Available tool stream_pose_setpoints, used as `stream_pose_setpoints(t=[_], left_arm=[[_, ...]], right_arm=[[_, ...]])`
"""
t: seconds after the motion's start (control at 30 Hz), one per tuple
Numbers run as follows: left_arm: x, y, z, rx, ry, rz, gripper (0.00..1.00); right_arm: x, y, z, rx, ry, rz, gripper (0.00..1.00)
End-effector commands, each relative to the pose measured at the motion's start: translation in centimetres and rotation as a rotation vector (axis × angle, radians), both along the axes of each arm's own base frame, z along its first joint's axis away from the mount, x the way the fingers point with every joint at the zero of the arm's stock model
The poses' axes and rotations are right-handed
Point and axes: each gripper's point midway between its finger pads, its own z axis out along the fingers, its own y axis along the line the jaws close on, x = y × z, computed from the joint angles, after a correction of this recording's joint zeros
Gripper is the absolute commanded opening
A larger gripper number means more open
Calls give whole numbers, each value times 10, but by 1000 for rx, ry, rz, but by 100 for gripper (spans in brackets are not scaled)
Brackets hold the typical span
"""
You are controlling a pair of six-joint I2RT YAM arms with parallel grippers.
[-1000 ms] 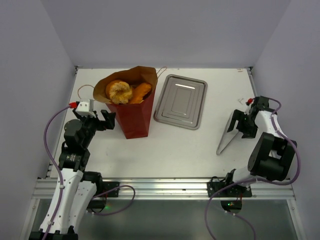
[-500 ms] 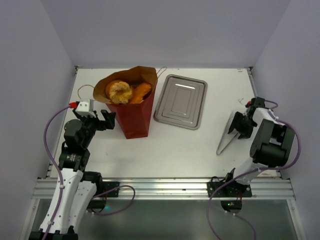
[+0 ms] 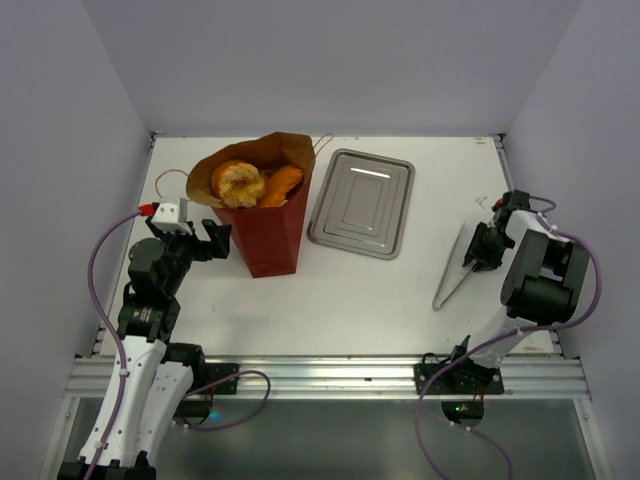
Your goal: Take the fake bread out of the paper bag
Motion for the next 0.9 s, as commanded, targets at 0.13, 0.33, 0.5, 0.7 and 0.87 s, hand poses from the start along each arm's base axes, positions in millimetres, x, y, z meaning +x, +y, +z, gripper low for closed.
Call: stream_pose_setpoints(t=[0.13,0.33,0.5,0.7,0.87], left_arm=[[3,-4,27,10,-85,-21,100],[4,-3,25,13,-79,-18,100],[4,-4,23,13,-71,-21,99],[6,-4,21,18,-63,-24,99],[6,-4,20,20,-60,-24,99]], right_arm=[[29,-10,3,-76,-52,73,32],[58,-15,15,-133,-98,125,23],[91,-12,22,-171,-126,212,20],[131,-5,18,-183,-118,320,20],[139,0,30,-164,-132,378,36]])
